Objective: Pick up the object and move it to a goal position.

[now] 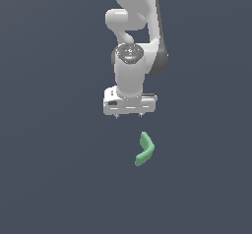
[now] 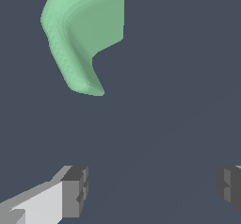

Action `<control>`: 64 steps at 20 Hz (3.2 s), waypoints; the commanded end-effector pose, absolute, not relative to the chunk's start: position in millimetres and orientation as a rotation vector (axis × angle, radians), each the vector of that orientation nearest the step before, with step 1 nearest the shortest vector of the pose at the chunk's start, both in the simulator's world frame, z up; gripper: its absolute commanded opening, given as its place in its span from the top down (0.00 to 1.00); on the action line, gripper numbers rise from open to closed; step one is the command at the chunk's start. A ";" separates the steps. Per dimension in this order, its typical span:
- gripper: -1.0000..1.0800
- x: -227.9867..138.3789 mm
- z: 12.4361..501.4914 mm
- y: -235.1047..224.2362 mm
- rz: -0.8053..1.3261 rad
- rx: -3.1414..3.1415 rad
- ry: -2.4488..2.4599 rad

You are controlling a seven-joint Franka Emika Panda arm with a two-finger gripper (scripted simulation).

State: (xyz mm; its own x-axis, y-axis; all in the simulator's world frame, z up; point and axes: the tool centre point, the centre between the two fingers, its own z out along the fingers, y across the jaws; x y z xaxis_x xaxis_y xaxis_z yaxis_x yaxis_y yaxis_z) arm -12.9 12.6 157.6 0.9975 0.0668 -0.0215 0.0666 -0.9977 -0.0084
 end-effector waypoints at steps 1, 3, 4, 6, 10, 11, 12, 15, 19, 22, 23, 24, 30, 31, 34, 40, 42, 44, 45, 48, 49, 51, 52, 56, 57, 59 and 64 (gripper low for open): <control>0.04 -12.9 157.6 12.6 0.034 -3.132 -0.105; 0.04 -12.8 157.5 15.2 0.036 -3.130 -0.107; 0.04 -12.7 157.2 18.4 0.038 -3.128 -0.111; 0.04 -12.4 156.4 28.4 0.045 -3.121 -0.122; 0.04 -13.0 155.2 44.1 0.057 -3.110 -0.142; 0.04 -13.2 155.1 44.8 0.058 -3.109 -0.144; 0.04 -13.2 155.2 44.0 0.057 -3.110 -0.143; 0.04 -11.5 155.2 43.3 0.056 -3.111 -0.134; 0.04 -4.8 155.1 45.5 0.054 -3.113 -0.107; 0.04 3.5 155.0 47.5 0.051 -3.115 -0.072; 0.04 6.9 154.9 48.4 0.050 -3.116 -0.058; 0.04 10.5 154.8 49.4 0.048 -3.117 -0.042; 0.04 38.0 153.4 57.5 0.037 -3.122 0.081; 0.04 43.4 153.0 59.2 0.035 -3.122 0.106; 0.04 60.0 151.6 64.9 0.027 -3.123 0.186; 0.04 84.4 148.6 74.7 0.013 -3.120 0.311; 0.04 90.0 147.8 77.2 0.009 -3.119 0.341; 0.04 94.5 147.1 79.3 0.006 -3.117 0.366; 0.04 96.3 146.8 80.2 0.004 -3.117 0.376; 0.04 100.3 146.1 82.2 0.001 -3.115 0.399; 0.04 101.2 146.0 82.6 0.001 -3.115 0.404; 0.04 102.1 145.8 83.0 0.000 -3.115 0.409; 0.04 102.2 145.7 83.4 0.000 -3.115 0.409; 0.04 101.4 142.0 83.1 0.001 -3.115 0.405; 0.04 101.4 139.0 83.3 0.001 -3.115 0.405; 0.04 101.3 130.7 83.2 0.001 -3.115 0.406; 0.04 100.6 103.4 82.9 0.000 -3.115 0.409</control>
State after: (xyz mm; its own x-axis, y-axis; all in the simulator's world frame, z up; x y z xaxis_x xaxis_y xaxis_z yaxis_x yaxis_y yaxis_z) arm 100.9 83.1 111.1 0.9662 -0.2576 -0.0003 -0.2576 -0.9662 0.0000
